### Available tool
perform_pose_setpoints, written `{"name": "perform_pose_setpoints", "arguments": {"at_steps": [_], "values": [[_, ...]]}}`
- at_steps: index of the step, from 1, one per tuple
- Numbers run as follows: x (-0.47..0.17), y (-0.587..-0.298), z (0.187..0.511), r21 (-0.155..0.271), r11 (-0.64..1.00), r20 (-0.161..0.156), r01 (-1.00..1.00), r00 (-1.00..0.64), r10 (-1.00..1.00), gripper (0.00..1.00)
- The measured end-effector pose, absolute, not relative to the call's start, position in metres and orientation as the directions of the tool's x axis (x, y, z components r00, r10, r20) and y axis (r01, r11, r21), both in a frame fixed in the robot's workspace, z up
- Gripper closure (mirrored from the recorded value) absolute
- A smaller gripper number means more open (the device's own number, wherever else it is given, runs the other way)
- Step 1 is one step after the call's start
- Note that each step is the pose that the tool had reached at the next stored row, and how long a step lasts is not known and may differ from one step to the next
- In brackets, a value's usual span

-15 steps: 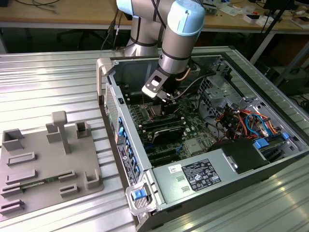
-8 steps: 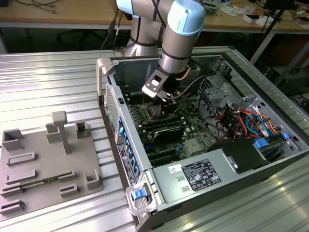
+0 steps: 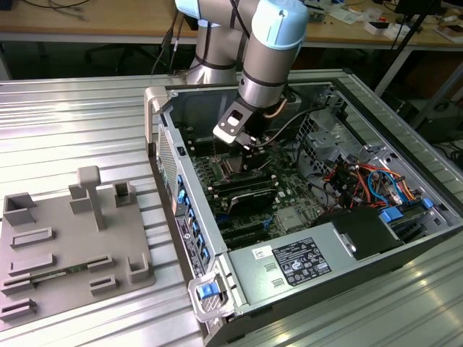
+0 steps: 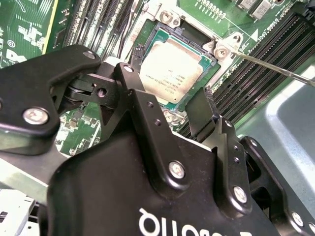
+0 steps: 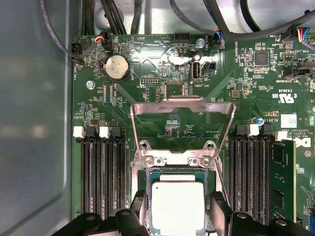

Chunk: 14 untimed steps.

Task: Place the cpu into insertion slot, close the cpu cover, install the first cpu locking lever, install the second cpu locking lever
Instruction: 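Place the cpu into insertion slot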

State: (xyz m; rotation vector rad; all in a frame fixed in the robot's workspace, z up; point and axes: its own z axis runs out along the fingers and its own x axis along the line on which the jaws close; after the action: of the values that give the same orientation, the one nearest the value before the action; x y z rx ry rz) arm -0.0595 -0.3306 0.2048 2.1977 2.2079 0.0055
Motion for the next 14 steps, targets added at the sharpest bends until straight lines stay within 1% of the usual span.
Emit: {"name": "perform_pose_setpoints", "arguments": {"at_steps": [14], "values": [[-0.0613, -0.3307, 0.2038, 0.021, 0.005, -0.012, 1.0, -0.005, 1.0, 0.37]]}}
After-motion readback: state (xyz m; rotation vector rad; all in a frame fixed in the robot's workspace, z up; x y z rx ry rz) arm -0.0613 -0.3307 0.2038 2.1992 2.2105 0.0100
